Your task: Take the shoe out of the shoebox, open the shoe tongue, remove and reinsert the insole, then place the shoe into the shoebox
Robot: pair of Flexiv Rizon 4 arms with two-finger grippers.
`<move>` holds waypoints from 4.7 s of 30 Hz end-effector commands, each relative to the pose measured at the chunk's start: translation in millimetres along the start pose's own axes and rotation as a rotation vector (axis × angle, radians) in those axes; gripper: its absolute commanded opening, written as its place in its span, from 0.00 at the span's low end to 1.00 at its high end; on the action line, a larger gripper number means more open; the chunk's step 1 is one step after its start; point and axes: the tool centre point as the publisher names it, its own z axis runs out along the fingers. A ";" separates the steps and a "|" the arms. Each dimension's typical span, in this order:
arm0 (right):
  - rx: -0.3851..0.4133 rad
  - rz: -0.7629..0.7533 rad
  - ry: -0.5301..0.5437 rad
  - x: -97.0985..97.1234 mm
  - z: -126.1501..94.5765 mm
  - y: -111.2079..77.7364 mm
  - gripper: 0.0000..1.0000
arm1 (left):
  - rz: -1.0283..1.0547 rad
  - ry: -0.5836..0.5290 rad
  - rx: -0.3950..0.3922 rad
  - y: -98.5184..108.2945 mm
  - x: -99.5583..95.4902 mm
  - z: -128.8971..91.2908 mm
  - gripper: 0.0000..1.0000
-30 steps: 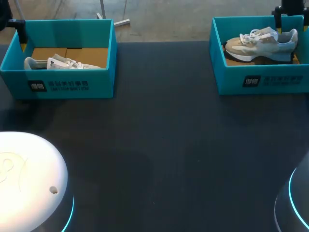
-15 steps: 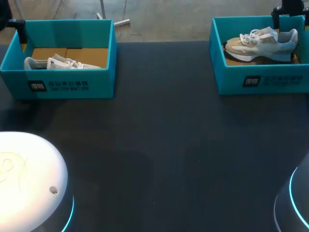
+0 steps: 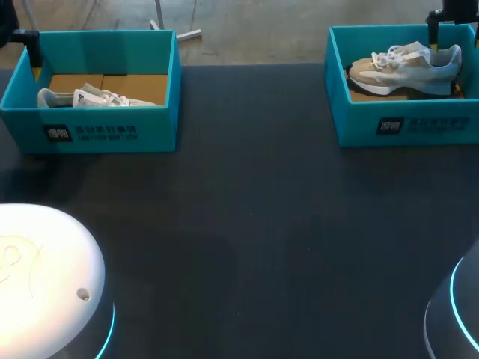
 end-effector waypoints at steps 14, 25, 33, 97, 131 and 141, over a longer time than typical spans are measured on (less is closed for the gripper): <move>0.052 -0.049 0.016 -3.2 26.1 16.9 0.66 | 0.000 0.002 -0.003 -1.5 0.2 -0.2 1.00; 0.066 -0.070 0.004 -5.8 40.7 19.5 0.69 | 0.000 0.002 -0.003 -1.5 0.2 -0.2 1.00; 0.084 -0.071 0.010 -5.5 50.9 18.7 0.75 | 0.000 0.002 -0.003 -1.5 0.2 -0.2 1.00; 0.191 -0.100 0.054 6.5 83.8 7.0 0.85 | 0.000 0.002 -0.003 -1.5 0.2 -0.2 1.00; 0.200 -0.108 0.116 22.0 89.5 2.8 0.75 | 0.000 0.002 -0.003 -1.5 0.2 -0.2 1.00; 0.186 -0.105 0.109 15.7 85.4 4.2 0.73 | 0.000 0.002 -0.003 -1.5 0.2 -0.2 1.00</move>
